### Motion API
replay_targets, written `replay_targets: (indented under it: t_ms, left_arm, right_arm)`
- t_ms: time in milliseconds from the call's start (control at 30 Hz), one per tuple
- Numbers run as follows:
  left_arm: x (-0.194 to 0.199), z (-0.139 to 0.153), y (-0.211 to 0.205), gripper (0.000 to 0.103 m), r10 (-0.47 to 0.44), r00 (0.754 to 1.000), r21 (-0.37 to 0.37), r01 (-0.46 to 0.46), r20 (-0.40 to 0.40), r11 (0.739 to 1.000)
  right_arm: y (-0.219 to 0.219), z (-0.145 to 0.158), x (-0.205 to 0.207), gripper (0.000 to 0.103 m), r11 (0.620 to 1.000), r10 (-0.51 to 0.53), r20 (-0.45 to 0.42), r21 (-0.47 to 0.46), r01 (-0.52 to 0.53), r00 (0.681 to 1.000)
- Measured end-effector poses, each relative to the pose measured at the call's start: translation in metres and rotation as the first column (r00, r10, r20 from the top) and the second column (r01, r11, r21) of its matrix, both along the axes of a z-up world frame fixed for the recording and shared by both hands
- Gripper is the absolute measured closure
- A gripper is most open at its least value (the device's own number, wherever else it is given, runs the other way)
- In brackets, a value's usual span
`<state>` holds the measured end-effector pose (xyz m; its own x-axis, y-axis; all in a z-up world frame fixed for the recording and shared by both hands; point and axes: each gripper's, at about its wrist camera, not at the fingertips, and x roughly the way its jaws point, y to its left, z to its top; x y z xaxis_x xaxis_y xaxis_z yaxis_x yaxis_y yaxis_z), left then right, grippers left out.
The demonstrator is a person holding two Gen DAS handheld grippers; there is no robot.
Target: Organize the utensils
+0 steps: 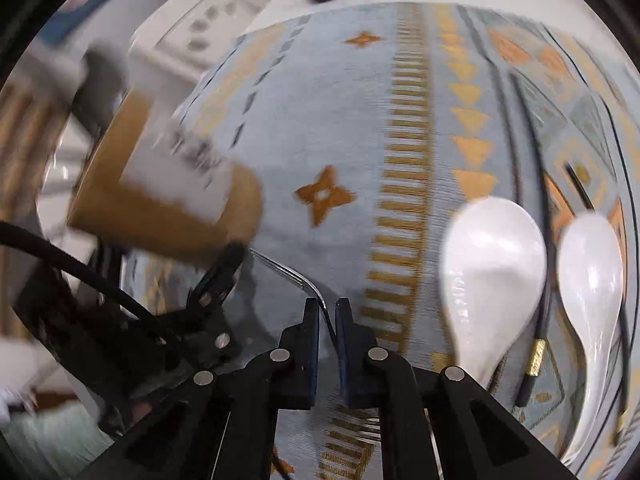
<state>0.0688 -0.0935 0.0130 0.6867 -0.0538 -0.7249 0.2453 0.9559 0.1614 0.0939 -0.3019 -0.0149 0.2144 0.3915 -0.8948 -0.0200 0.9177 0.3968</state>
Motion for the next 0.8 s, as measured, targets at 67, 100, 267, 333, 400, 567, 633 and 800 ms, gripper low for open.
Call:
replay_targets:
  t_ms: [67,100,267,333,400,567,633,800]
  left_arm:
    - [0.000,0.000,0.001,0.001,0.000,1.000,0.000,0.000,0.000,1.000]
    - [0.000,0.000,0.001,0.001,0.000,1.000,0.000,0.000,0.000,1.000]
    - [0.000,0.000,0.001,0.001,0.000,1.000,0.000,0.000,0.000,1.000]
    - [0.000,0.000,0.001,0.001,0.000,1.000,0.000,0.000,0.000,1.000]
    - [0.000,0.000,0.001,0.001,0.000,1.000,0.000,0.000,0.000,1.000]
    - [0.000,0.000,0.001,0.001,0.000,1.000,0.000,0.000,0.000,1.000]
    - [0.001,0.000,0.001,0.001,0.000,1.000,0.000,0.000,0.000,1.000]
    - [0.000,0.000,0.001,0.001,0.000,1.000,0.000,0.000,0.000,1.000]
  right_arm:
    - [-0.012,-0.005,0.001,0.097,0.999,-0.030,-0.011,-0.014,0.030,0.999]
    - [-0.018,-0.007,0.001,0.097,0.999,-0.044,-0.019,-0.012,0.044,0.999]
    - [-0.007,-0.010,0.002,0.097,0.999,0.008,-0.079,0.051,-0.004,0.997]
    - [0.006,-0.008,0.005,0.097,0.999,0.049,-0.081,0.006,-0.049,0.996]
    - [0.013,-0.009,0.009,0.095,0.997,0.067,-0.085,-0.033,-0.070,0.994]
    - [0.032,-0.012,0.010,0.066,0.990,0.127,-0.096,-0.043,-0.131,0.987]
    - [0.043,-0.011,0.009,0.057,0.984,0.162,-0.088,-0.066,-0.168,0.983]
    - [0.078,-0.013,-0.007,0.060,0.935,0.233,-0.012,-0.271,-0.227,0.972]
